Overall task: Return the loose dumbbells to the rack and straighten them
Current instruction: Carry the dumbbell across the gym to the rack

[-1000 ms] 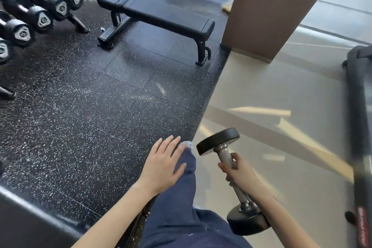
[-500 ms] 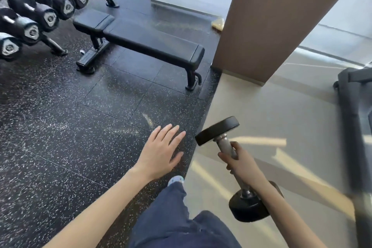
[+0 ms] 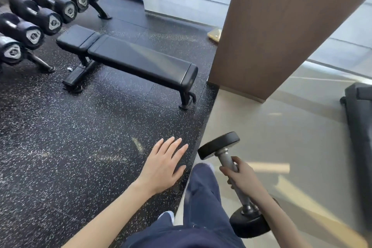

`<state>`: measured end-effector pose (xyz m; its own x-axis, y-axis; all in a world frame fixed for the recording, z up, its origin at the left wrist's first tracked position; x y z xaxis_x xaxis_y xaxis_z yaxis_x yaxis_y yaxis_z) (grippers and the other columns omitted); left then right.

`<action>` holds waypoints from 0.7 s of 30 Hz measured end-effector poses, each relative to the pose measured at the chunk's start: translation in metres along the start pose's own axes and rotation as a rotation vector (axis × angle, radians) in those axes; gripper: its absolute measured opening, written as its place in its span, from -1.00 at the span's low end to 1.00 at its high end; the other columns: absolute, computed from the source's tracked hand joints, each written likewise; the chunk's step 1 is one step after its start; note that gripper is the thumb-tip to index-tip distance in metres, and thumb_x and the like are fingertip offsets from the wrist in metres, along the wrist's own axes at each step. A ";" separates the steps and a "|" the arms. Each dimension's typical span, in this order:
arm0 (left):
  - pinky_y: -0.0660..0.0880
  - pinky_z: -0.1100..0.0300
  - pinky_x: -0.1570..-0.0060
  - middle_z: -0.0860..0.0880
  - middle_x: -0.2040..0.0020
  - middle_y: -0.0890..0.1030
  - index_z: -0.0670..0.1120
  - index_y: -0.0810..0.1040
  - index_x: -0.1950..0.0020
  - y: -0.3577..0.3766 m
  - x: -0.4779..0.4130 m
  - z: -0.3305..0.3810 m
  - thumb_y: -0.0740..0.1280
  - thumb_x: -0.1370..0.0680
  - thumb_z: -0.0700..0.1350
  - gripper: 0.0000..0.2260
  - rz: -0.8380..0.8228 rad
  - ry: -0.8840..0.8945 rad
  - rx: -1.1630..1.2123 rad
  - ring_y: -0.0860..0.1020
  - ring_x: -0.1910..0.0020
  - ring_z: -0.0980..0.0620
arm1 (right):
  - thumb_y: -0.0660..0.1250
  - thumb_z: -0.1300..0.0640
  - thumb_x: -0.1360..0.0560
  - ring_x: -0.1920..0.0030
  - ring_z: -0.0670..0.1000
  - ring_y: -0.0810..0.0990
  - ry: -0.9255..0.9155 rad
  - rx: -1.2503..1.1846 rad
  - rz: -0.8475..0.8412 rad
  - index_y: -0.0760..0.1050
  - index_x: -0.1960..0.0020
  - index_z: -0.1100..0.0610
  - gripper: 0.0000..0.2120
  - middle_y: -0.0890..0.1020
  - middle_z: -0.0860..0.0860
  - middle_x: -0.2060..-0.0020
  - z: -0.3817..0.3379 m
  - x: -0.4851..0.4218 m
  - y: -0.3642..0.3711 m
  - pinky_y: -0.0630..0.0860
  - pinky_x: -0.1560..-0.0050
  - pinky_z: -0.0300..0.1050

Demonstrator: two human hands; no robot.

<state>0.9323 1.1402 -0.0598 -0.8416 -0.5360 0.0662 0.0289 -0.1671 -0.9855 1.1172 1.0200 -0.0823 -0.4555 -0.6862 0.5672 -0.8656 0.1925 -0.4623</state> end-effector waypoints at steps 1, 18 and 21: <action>0.29 -0.10 -0.36 -0.10 -0.39 0.43 -0.07 0.38 -0.43 -0.002 -0.019 0.000 0.09 -0.55 0.13 -0.50 -0.008 -0.004 -0.002 0.36 -0.39 -0.11 | 0.36 0.12 -0.48 0.45 -0.02 0.53 0.002 0.008 -0.006 0.34 -0.12 0.08 -0.72 0.54 0.02 0.36 -0.007 -0.018 -0.013 0.48 0.46 -0.20; 0.36 -0.14 -0.30 -0.15 -0.33 0.49 -0.13 0.47 -0.35 -0.044 -0.291 -0.026 0.10 -0.52 0.08 -0.51 0.073 -0.193 0.052 0.44 -0.32 -0.17 | 0.34 0.06 -0.48 0.41 -0.07 0.54 -0.127 0.204 -0.159 0.36 -0.25 0.13 -0.62 0.53 -0.04 0.29 -0.121 -0.256 -0.160 0.45 0.46 -0.27; 0.36 -0.14 -0.29 -0.15 -0.32 0.49 -0.12 0.46 -0.36 -0.041 -0.324 -0.050 0.09 -0.52 0.08 -0.51 0.042 -0.220 0.050 0.44 -0.32 -0.16 | 0.34 0.07 -0.48 0.41 -0.07 0.52 -0.114 0.200 -0.183 0.37 -0.22 0.14 -0.64 0.52 -0.05 0.28 -0.134 -0.294 -0.165 0.44 0.48 -0.29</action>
<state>1.1771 1.3618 -0.0489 -0.7013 -0.7101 0.0630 0.0927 -0.1785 -0.9796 1.3665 1.2840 -0.0819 -0.2596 -0.7734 0.5783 -0.8677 -0.0761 -0.4913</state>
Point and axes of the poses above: each hand's wrist, its own x-axis away from the middle knuckle, its own y-axis out of the palm, z = x × y, the point moved 7 cm from there along -x, towards the middle knuckle
